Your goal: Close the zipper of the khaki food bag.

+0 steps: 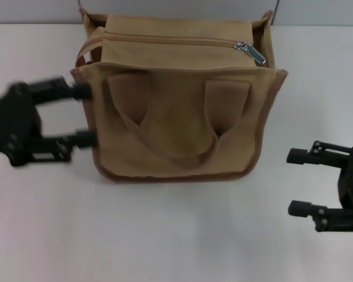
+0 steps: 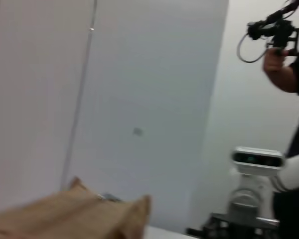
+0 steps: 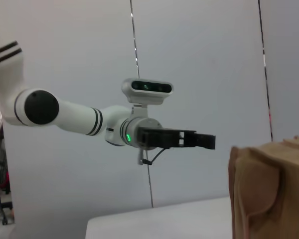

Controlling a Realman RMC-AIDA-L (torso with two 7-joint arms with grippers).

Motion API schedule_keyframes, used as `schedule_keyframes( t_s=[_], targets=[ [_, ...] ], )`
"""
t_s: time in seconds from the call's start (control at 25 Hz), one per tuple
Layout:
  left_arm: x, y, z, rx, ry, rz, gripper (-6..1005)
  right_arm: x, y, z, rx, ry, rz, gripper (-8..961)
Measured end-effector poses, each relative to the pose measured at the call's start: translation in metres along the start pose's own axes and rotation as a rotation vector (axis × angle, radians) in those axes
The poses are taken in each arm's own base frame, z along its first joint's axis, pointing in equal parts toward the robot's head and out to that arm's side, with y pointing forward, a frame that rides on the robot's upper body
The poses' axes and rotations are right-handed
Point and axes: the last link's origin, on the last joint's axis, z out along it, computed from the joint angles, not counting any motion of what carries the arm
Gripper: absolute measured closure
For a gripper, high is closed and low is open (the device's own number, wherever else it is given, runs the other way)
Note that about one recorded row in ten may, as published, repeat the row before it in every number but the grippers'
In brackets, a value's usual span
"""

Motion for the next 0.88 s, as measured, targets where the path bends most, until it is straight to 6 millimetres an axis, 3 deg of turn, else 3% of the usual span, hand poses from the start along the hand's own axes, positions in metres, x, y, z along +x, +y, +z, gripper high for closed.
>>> schedule_keyframes(
  t_s=[0.2, 0.36, 0.56, 0.88],
  targets=[
    [-0.019, 0.007, 0.015, -0.058, -0.01, -0.038, 170, 0.004, 0.0, 0.006, -0.012, 0.014, 0.017, 185],
    [-0.059, 0.017, 0.047, -0.101, -0.067, -0.058, 170, 0.01, -0.002, 0.014, -0.033, 0.047, 0.036, 185],
    [-0.079, 0.021, 0.063, -0.106, -0.111, -0.034, 170, 0.022, -0.004, 0.023, -0.02, 0.103, 0.035, 185],
    [-0.088, 0.023, 0.07, -0.102, -0.105, -0.024, 170, 0.03, -0.002, 0.036, -0.06, 0.144, 0.042, 185]
  ],
)
